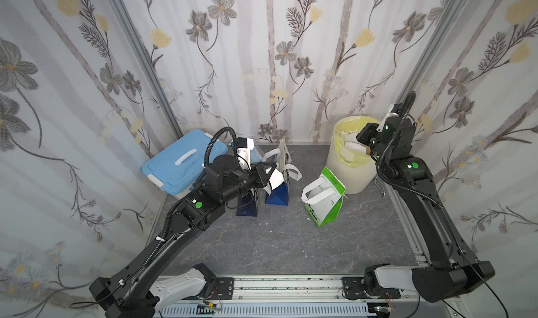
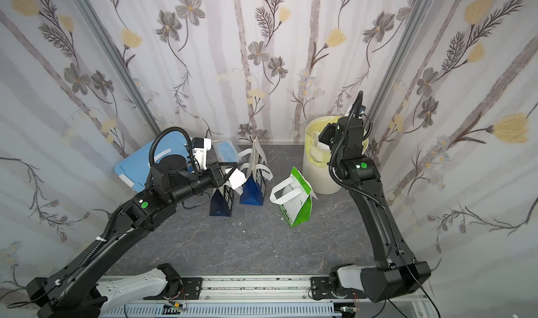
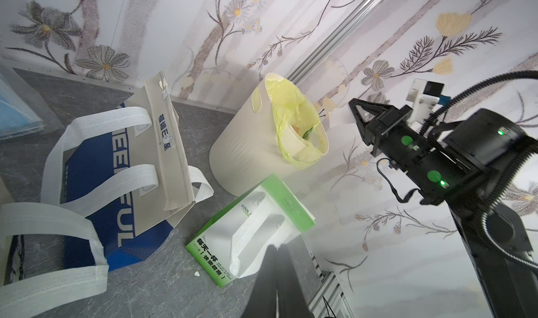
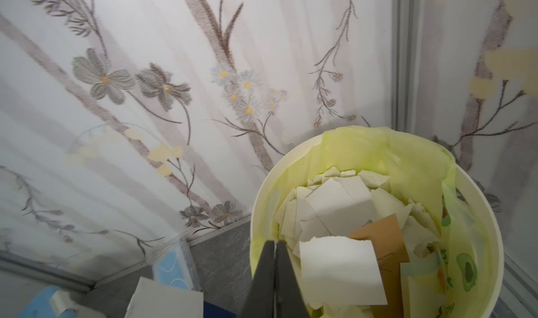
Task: Shred takeout receipts and throw away
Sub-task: Place the takeout receipt in the trash bin.
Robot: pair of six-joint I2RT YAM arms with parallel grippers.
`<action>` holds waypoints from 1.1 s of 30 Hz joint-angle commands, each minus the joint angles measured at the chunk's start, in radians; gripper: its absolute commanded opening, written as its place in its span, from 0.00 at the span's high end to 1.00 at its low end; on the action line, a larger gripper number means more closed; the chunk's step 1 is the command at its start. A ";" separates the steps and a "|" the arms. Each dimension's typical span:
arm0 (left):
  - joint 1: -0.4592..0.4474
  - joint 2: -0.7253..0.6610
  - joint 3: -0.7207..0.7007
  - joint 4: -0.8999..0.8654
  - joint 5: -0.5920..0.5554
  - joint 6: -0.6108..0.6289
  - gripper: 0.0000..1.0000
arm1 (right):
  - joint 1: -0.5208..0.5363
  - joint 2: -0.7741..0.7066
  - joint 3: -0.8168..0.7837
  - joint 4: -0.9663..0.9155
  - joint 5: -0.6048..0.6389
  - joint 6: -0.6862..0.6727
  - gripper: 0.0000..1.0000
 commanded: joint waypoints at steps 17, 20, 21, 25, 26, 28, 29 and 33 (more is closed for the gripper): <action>0.002 0.018 -0.013 0.114 0.047 -0.017 1.00 | -0.072 0.238 0.274 -0.372 0.004 -0.065 0.40; 0.002 0.027 -0.010 0.132 0.055 -0.029 1.00 | -0.072 0.238 0.278 -0.422 -0.002 -0.080 0.43; 0.002 0.029 -0.010 0.141 0.057 -0.038 1.00 | -0.069 0.227 0.282 -0.428 -0.064 -0.072 0.44; 0.002 0.035 -0.008 0.192 0.069 -0.079 1.00 | 0.018 0.138 0.270 -0.378 -0.275 -0.084 0.45; 0.001 0.037 -0.010 0.204 0.073 -0.088 1.00 | 0.053 0.111 0.262 -0.360 -0.321 -0.096 0.45; 0.002 0.042 -0.012 0.237 0.093 -0.109 1.00 | 0.140 0.047 0.233 -0.313 -0.429 -0.114 0.45; 0.001 0.044 -0.014 0.256 0.103 -0.118 1.00 | 0.179 0.009 0.212 -0.291 -0.467 -0.115 0.45; 0.002 0.058 -0.025 0.326 0.158 -0.145 1.00 | 0.335 -0.098 0.090 -0.192 -0.618 -0.090 0.45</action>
